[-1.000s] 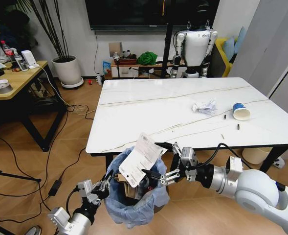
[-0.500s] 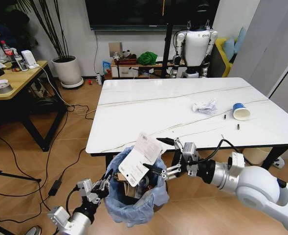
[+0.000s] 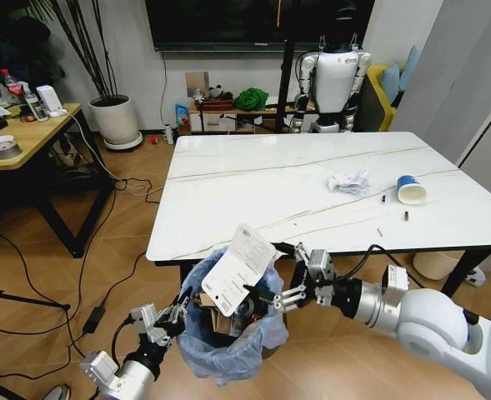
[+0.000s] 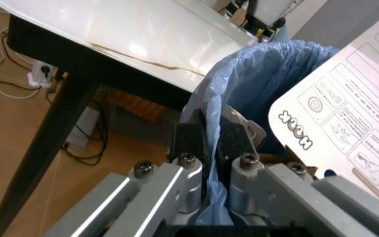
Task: Pick up the trash bin and place the trash from the table into it.
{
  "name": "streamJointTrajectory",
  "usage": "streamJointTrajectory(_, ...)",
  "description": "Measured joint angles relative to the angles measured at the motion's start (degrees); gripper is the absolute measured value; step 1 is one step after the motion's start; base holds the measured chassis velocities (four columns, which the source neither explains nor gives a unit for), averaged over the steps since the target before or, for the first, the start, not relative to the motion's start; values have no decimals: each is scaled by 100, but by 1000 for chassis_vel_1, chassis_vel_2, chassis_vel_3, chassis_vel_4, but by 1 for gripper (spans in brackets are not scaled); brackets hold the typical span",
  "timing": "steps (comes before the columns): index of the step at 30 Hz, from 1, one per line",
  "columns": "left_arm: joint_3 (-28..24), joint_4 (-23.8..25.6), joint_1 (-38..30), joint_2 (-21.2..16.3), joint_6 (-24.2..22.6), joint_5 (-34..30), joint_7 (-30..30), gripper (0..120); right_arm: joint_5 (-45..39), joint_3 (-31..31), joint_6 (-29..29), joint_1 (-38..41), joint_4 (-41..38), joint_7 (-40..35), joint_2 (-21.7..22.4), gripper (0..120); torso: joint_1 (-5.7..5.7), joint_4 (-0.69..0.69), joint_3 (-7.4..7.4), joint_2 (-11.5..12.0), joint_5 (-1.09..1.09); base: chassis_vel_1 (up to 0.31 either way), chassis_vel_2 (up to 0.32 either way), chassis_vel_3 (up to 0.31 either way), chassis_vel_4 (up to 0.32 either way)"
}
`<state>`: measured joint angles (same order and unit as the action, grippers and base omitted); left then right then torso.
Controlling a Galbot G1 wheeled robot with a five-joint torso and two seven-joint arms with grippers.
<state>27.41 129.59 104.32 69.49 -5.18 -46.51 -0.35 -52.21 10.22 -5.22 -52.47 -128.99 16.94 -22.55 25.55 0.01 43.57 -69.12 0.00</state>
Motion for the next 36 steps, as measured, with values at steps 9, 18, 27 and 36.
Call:
streamJointTrajectory(9, 2, -59, -30, 32, -1, -1, -10, 0, 13, 67, 77, -1, -218, -18, 26, 100, 0, 0, 0, 0, 0, 0, 0, 0, 0)
streamJointTrajectory(18, 27, -60, -12, 41, -6, -9, -28, 0, -22, -100, 58, -18, -110, -40, -15, 100, 0, 0, 0, 0, 0, 0, 0, 0, 0)
streamJointTrajectory(27, 89, 30, 61, -5, -7, -34, -32, 0, 85, -306, -59, -223, 125, -24, -22, 100, 0, 0, 0, 0, 0, 0, 0, 0, 0)
streamJointTrajectory(36, 144, 35, 119, -5, 19, -34, -22, 0, -112, -826, -116, -366, 81, -99, 140, 100, 1, 0, 0, 0, 0, 0, 0, 0, 0)
